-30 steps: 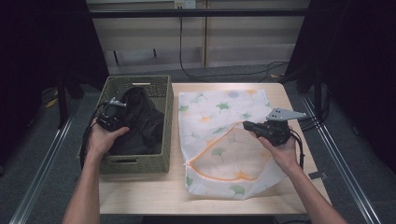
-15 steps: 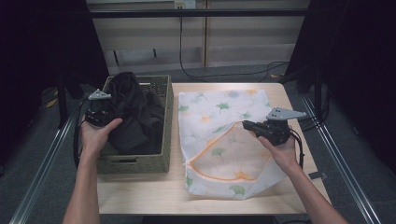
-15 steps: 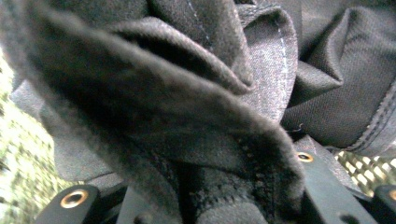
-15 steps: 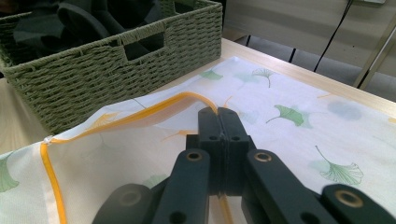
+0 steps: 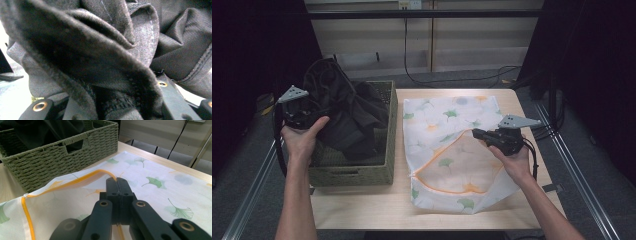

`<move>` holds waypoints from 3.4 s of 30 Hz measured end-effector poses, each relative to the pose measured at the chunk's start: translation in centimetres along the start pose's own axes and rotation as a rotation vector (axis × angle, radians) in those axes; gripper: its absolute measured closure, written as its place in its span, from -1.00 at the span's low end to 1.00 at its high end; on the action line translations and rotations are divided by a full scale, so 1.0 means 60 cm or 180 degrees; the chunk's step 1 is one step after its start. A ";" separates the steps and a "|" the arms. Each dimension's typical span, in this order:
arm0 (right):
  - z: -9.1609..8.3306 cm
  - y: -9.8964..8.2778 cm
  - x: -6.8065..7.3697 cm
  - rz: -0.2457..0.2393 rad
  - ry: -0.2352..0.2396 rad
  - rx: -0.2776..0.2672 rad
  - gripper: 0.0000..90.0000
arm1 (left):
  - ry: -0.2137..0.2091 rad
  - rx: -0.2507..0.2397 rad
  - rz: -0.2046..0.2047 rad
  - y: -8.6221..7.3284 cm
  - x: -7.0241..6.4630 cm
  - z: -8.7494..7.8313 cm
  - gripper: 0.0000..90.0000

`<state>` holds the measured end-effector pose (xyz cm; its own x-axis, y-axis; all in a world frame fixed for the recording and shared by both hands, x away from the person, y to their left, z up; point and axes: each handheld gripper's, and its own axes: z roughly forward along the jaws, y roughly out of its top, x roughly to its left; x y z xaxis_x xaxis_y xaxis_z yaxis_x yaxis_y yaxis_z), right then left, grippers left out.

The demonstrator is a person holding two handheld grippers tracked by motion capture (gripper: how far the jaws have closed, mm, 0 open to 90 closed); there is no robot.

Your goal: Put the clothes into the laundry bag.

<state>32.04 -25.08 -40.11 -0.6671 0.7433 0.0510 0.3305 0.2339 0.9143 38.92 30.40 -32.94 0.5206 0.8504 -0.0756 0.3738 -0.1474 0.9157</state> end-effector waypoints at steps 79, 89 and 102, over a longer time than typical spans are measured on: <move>0.065 0.024 -0.013 0.0213 0.0067 -0.0079 0.99 | -0.1589 -0.1158 0.0569 0.096 -0.290 -0.066 0.45; 0.057 0.024 -0.014 0.0238 0.0140 -0.0104 0.99 | -0.1871 -0.0932 0.0609 0.050 -0.331 -0.015 0.45; 0.065 0.023 -0.006 0.0209 0.0239 -0.0056 0.99 | -0.1940 -0.0607 0.0897 0.002 -0.377 0.062 0.44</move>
<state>35.36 -22.56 -40.43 -0.6928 0.7074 0.1403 0.3638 0.1749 0.9149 30.04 9.23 -32.61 0.9368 0.3495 0.0183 0.0488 -0.1822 0.9821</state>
